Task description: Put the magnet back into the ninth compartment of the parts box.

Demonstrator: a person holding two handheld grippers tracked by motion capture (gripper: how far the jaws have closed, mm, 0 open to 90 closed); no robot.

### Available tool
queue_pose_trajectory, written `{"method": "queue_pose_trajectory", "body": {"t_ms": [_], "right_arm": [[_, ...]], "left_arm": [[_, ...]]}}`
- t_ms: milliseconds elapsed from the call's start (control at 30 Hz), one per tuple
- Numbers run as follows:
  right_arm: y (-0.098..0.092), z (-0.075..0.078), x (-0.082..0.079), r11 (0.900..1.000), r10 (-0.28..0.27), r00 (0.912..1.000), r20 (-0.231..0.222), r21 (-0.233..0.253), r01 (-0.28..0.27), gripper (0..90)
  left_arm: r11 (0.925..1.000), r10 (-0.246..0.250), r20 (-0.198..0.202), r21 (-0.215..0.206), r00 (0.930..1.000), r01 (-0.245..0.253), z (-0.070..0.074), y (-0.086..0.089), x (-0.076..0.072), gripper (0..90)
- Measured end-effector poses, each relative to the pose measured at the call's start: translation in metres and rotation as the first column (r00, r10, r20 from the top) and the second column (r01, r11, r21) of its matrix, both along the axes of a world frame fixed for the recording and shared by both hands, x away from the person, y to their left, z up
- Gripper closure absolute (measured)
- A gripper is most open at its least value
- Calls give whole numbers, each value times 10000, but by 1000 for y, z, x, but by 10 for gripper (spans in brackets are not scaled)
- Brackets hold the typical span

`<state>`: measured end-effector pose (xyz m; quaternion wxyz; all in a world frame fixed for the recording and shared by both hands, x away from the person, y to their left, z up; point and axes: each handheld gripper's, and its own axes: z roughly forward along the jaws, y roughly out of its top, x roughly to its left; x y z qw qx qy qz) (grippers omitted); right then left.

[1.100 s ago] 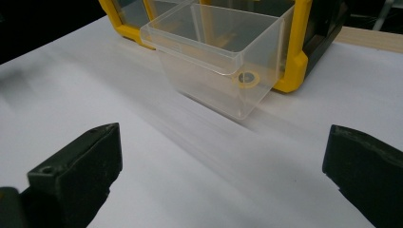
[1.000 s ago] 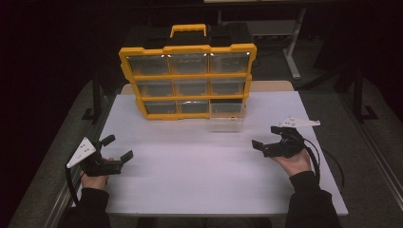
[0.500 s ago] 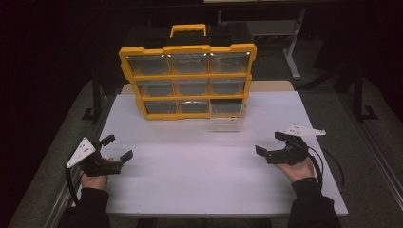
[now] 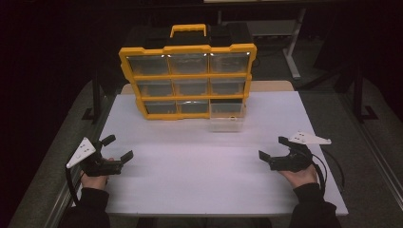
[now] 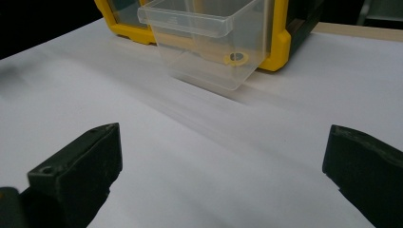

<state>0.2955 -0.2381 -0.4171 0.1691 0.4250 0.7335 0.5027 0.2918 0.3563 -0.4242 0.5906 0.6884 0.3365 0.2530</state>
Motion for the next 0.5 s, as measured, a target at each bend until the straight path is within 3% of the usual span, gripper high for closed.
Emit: {"method": "queue_pose_trajectory", "body": {"t_ms": [500], "right_arm": [[-10, -7, -12, 9995, -297, 9996, -9, 138, 297, 0]], "left_arm": [[10000, -26, 27, -5, 10000, 26, 1, 0, -1, 0]]}}
